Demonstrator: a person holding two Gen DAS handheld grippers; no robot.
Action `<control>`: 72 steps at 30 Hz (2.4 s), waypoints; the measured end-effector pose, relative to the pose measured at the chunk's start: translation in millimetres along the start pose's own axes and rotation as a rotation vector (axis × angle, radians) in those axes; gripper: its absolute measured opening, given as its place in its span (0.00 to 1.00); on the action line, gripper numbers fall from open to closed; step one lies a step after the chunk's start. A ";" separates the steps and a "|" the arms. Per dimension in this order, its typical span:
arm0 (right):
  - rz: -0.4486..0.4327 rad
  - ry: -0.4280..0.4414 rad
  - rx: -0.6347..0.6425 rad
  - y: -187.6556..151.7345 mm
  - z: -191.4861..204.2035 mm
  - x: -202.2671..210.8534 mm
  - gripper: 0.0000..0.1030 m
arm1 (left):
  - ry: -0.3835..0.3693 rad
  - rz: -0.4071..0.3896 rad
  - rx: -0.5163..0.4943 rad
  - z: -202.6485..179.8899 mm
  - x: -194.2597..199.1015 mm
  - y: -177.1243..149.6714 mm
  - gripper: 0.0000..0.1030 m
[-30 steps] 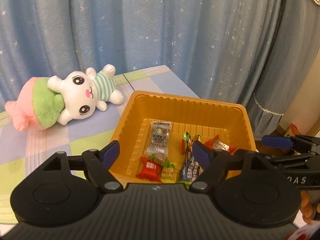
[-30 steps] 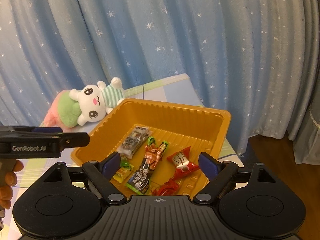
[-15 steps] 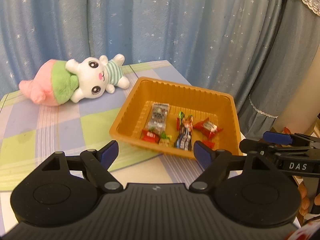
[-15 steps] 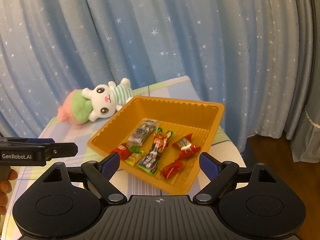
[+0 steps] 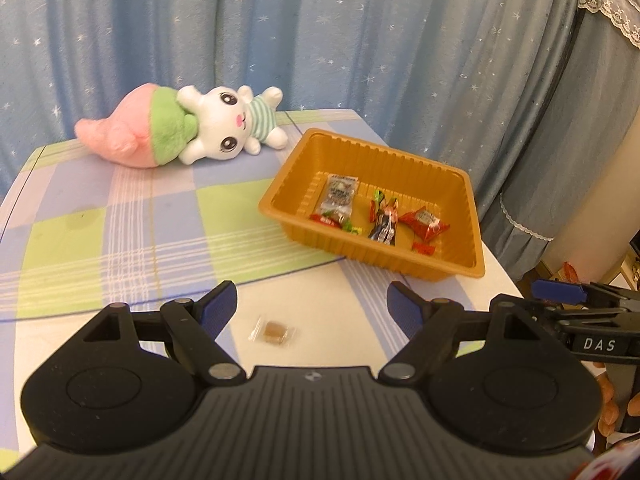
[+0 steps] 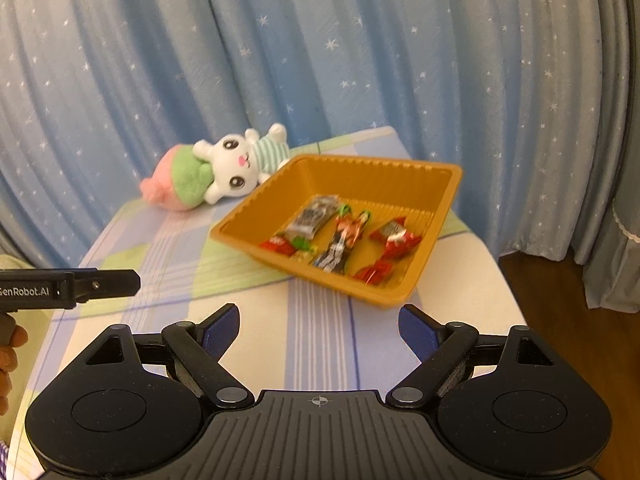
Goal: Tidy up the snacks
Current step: 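Move both open grippers back toward the last two candies, then grasp the red candy with printed text using the right gripper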
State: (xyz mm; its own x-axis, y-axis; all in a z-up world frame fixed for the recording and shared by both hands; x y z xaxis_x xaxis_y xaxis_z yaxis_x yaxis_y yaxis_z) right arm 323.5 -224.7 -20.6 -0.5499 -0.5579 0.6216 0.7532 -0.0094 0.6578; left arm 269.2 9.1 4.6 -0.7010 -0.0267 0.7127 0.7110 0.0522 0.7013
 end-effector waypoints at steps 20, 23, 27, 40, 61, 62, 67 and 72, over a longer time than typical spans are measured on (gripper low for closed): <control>0.138 0.001 0.076 -68.6 37.3 0.7 0.84 | 0.021 0.081 0.069 30.6 38.0 -76.2 0.78; 0.151 0.000 0.084 -76.3 42.1 0.3 0.84 | 0.024 0.088 0.075 34.5 41.5 -84.2 0.78; 0.165 0.001 0.102 -84.8 49.1 -0.6 0.84 | 0.030 0.097 0.079 37.3 46.2 -93.6 0.78; 0.225 0.006 0.163 -112.0 68.2 -13.0 0.84 | 0.045 0.161 0.093 46.5 49.3 -128.0 0.78; 0.313 0.058 0.178 -134.4 92.6 -39.8 0.84 | 0.054 0.226 0.102 54.0 41.9 -155.5 0.78; 0.317 0.063 0.177 -134.7 93.9 -41.6 0.83 | 0.055 0.228 0.104 55.2 41.2 -155.9 0.78; 0.322 0.081 0.184 -135.4 101.5 -50.8 0.75 | 0.065 0.235 0.115 62.7 39.3 -157.4 0.78; 0.345 0.089 0.177 -135.1 106.1 -63.8 0.62 | 0.078 0.242 0.130 73.5 36.0 -158.3 0.78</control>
State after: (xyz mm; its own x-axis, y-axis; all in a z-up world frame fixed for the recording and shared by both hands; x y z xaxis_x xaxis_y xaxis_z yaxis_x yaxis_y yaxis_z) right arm 218.5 -99.8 -104.0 -0.2363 -0.5733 0.7845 0.8100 0.3298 0.4850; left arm 127.3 73.2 -82.2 -0.5018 -0.0741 0.8618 0.8403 0.1942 0.5060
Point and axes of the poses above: each gripper's, at about its wrist camera, not at the fingertips, and x roughly against the way its jaws point, z to its left, y to its top, the point moved 2 cm from there along -x, roughly the way its jaws point, and after that the axes turned 9 degrees about -x, right-handed, at the moved point
